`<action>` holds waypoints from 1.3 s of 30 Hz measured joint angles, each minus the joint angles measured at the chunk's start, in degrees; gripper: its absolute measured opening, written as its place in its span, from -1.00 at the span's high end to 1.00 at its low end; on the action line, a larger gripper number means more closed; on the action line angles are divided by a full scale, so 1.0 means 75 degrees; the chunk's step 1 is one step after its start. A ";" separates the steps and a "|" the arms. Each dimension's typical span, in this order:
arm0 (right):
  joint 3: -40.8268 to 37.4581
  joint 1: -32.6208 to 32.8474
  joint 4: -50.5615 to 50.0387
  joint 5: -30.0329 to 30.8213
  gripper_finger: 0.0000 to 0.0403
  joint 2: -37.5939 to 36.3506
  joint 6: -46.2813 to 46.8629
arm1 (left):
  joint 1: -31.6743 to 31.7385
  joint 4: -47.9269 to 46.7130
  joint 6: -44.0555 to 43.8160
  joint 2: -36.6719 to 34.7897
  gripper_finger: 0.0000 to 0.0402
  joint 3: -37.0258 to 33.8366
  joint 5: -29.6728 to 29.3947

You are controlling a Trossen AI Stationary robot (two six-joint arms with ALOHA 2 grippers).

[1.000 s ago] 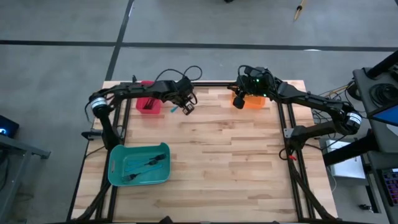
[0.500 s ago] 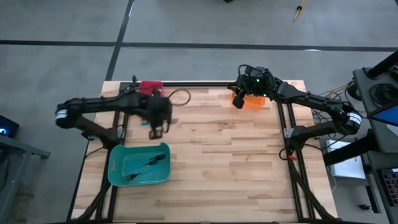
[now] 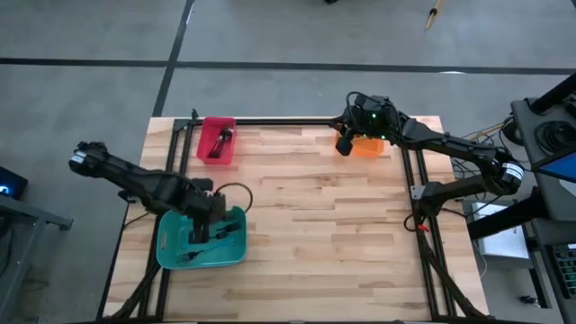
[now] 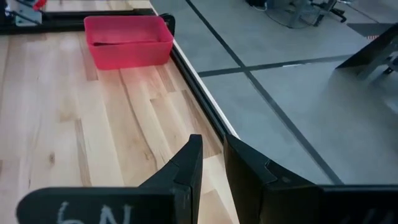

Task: Sort silverware by color (type)
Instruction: Put the blue fork into the green bin, then return to Home Position

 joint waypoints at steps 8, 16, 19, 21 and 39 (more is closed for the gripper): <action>0.0018 0.0000 0.0360 0.0003 0.72 0.0000 0.0156 | -0.0845 -0.0020 -0.0628 0.0245 1.00 -0.0476 0.0004; 0.0021 0.0000 0.0447 0.0009 0.72 0.0000 -0.0001 | -0.0921 0.1176 -0.0630 0.0334 1.00 -0.1677 -0.0033; 0.0021 0.0000 0.0667 0.0017 0.72 0.0000 -0.0165 | -0.0911 0.1673 -0.0643 0.0246 1.00 -0.2072 -0.0167; 0.0021 0.0000 0.0865 0.0020 0.72 0.0000 -0.0355 | -0.0909 0.1857 -0.0684 0.0236 1.00 -0.2334 -0.0165; 0.0027 -0.0003 0.1347 0.0020 0.72 0.0000 -0.0863 | -0.0912 0.2777 -0.1118 0.0315 0.79 -0.3127 -0.0168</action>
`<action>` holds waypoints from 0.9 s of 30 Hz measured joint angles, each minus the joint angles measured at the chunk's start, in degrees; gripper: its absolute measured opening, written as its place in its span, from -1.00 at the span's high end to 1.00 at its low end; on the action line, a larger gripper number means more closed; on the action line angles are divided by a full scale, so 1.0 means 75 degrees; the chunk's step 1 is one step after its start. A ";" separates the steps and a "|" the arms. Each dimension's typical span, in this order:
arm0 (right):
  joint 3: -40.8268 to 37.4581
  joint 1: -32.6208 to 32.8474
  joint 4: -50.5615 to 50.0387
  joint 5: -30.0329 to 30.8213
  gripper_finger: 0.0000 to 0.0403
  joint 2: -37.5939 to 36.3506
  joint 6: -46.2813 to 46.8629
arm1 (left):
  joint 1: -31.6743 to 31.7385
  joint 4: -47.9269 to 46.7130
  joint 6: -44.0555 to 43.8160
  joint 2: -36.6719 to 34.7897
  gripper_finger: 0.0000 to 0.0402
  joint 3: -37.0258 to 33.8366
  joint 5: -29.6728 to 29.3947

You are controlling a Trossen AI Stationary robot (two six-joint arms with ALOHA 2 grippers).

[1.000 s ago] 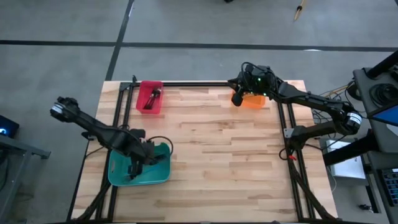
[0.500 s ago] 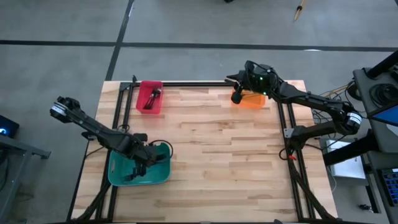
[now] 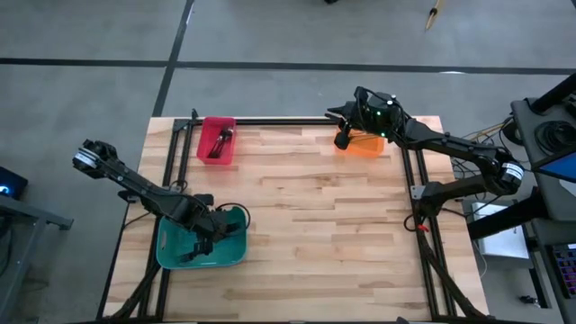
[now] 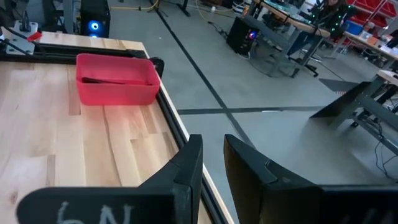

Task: Sort silverware by color (type)
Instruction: Return to Home Position

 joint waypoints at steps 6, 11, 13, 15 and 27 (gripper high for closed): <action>0.0000 0.0000 0.0104 -0.0017 0.72 0.0023 0.0127 | 0.0000 -0.0154 0.0270 -0.0008 0.73 0.0047 -0.0143; -0.0003 0.0020 0.0824 -0.0693 0.72 0.0182 0.0461 | -0.0036 -0.0115 0.0567 -0.0023 0.77 0.0533 -0.1380; -0.0003 0.0042 0.1393 -0.1249 0.72 0.0297 0.0779 | -0.0041 0.0239 0.1140 -0.0023 0.79 0.0706 -0.2468; -0.0003 0.0144 0.1963 -0.1721 0.72 0.0415 0.1158 | -0.0041 0.0957 0.1968 -0.0023 0.80 0.0866 -0.3326; -0.0372 0.1677 0.2177 -0.2383 0.72 0.0488 0.1006 | -0.0175 0.5529 0.5142 -0.1285 0.82 -0.0614 -0.3496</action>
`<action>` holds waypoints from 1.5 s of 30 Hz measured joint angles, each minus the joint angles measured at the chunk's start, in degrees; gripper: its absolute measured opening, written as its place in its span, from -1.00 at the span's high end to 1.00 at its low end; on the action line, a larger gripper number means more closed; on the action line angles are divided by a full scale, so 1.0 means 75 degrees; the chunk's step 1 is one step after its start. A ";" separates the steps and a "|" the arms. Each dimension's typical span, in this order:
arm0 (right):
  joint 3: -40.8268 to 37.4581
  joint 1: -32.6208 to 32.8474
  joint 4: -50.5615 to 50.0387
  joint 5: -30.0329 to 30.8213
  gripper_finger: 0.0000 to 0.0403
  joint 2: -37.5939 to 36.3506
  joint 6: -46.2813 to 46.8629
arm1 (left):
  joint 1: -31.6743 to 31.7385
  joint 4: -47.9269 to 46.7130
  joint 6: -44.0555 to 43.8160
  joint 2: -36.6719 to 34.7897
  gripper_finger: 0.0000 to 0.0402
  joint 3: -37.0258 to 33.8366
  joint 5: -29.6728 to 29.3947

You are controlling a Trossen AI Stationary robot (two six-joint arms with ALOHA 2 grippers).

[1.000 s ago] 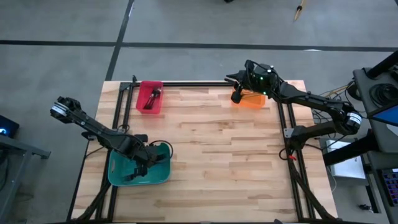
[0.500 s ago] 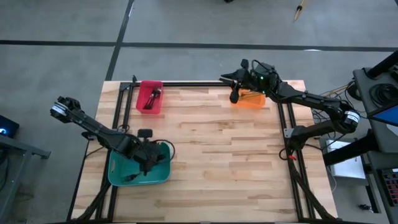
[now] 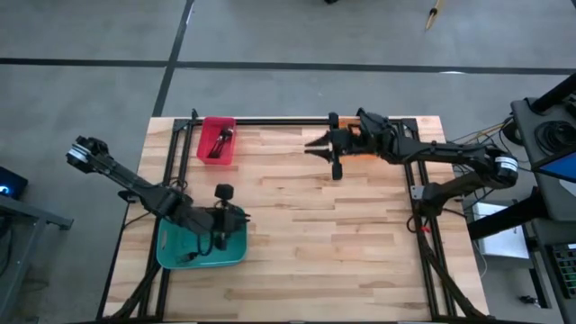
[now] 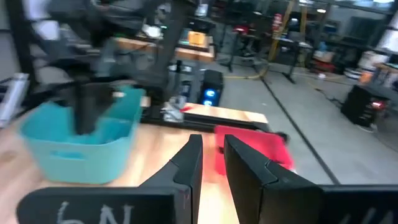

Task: Sort silverware by color (type)
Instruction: Return to Home Position

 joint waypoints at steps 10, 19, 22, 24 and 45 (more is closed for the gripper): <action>-0.1370 0.0722 0.0010 0.0769 0.72 -0.1031 0.0523 | 0.0185 -0.0274 0.0289 -0.3110 0.82 -0.1371 0.0098; -0.2778 0.0301 0.0084 0.0769 0.72 -0.2074 0.0739 | 0.0583 -0.0131 0.0414 -0.5808 0.82 -0.2349 0.0100; -0.3111 0.0285 0.0110 0.0739 0.72 -0.2467 0.0936 | 0.0586 -0.0140 0.0278 -0.6439 0.82 -0.2488 0.0084; -0.3266 0.0293 0.0112 0.0711 0.72 -0.2710 0.1029 | 0.0590 -0.0144 0.0245 -0.6800 0.82 -0.2585 0.0066; -0.5836 0.0275 -0.0012 0.0775 0.72 -0.6494 0.1145 | 0.0603 0.0731 -0.0311 -0.8084 0.82 -0.3812 -0.0153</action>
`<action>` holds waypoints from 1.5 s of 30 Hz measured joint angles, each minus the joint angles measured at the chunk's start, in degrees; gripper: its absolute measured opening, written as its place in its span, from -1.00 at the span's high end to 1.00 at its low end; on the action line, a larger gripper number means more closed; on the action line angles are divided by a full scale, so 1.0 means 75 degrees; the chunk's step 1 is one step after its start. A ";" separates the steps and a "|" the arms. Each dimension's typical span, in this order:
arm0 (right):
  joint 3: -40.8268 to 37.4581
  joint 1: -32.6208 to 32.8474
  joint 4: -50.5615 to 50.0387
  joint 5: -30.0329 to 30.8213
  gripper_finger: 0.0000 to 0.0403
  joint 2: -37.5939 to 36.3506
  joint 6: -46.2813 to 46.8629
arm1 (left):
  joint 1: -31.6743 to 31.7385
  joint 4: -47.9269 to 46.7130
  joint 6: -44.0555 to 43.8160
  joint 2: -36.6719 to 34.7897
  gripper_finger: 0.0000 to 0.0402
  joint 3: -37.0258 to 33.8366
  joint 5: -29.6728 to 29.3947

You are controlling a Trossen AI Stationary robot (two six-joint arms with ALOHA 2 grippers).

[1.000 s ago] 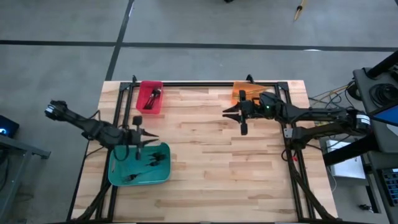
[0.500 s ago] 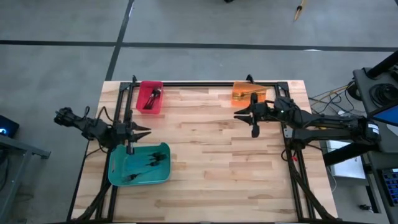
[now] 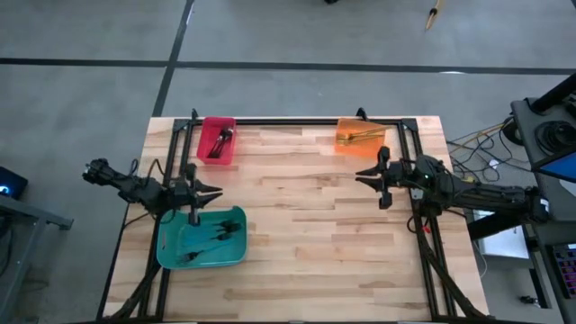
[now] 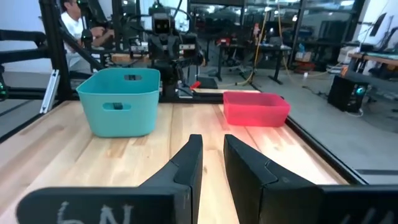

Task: Sort silverware by color (type)
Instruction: Return to Home Position

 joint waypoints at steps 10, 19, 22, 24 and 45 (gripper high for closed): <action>-0.0746 -0.0016 -0.2134 0.0834 0.72 -0.2691 -0.0564 | 0.0012 0.1142 0.0022 0.0002 0.82 -0.0635 -0.0188; -0.0891 -0.0016 -0.2372 0.1253 0.72 -0.2413 -0.1225 | 0.0011 0.1116 0.0096 0.0046 0.82 -0.0632 -0.1115; -0.0891 -0.0016 -0.2454 0.1837 0.72 -0.2133 -0.1419 | 0.0012 0.1084 -0.0166 0.0064 0.82 -0.0632 -0.1996; -0.0891 -0.0016 -0.2484 0.2152 0.72 -0.2014 -0.1143 | 0.0012 0.1069 -0.0249 0.0080 0.82 -0.0632 -0.2360; -0.0897 -0.0016 -0.2491 0.2383 0.72 -0.1344 0.2775 | 0.0012 0.1061 -0.0278 0.0134 0.82 -0.0632 -0.2401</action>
